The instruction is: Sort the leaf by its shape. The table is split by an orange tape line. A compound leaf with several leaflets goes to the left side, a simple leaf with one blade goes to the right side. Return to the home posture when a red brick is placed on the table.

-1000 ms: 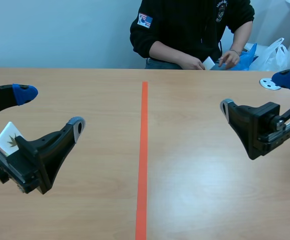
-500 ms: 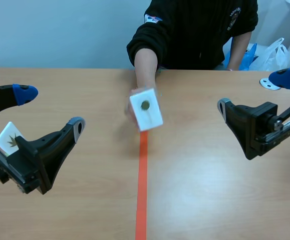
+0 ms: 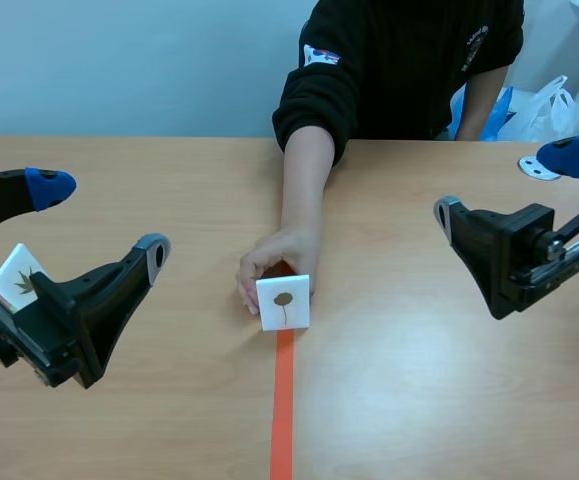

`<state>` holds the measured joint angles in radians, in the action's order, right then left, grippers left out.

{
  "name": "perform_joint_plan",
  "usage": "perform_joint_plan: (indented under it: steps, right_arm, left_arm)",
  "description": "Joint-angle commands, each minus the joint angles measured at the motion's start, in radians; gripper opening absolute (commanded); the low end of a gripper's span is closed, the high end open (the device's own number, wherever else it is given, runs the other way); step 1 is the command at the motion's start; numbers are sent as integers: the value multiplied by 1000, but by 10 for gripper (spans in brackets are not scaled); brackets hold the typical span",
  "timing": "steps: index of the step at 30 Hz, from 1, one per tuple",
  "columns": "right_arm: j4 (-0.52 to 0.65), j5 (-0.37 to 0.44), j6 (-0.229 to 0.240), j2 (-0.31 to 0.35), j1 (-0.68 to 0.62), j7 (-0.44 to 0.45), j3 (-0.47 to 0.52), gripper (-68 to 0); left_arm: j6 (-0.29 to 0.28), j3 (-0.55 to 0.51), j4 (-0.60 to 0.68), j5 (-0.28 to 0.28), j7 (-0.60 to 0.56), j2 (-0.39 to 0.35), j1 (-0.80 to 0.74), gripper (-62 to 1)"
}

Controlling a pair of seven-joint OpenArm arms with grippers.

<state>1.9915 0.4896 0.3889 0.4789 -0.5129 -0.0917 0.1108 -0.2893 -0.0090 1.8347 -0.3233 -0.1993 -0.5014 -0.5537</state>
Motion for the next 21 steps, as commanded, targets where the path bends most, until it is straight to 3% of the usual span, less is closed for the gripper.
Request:
perform_joint_plan:
  steps: [1,12,21]
  right_arm:
    - [0,11,-3,11,15,12,12,4]
    - [0,11,-3,11,15,11,12,4]
    - [0,11,-3,11,15,11,12,4]
  left_arm:
    - [2,-5,10,-10,-20,2,3,14]
    - [2,-5,-5,-10,-4,1,4,14]
    - [2,2,-216,-10,-3,2,91,14]
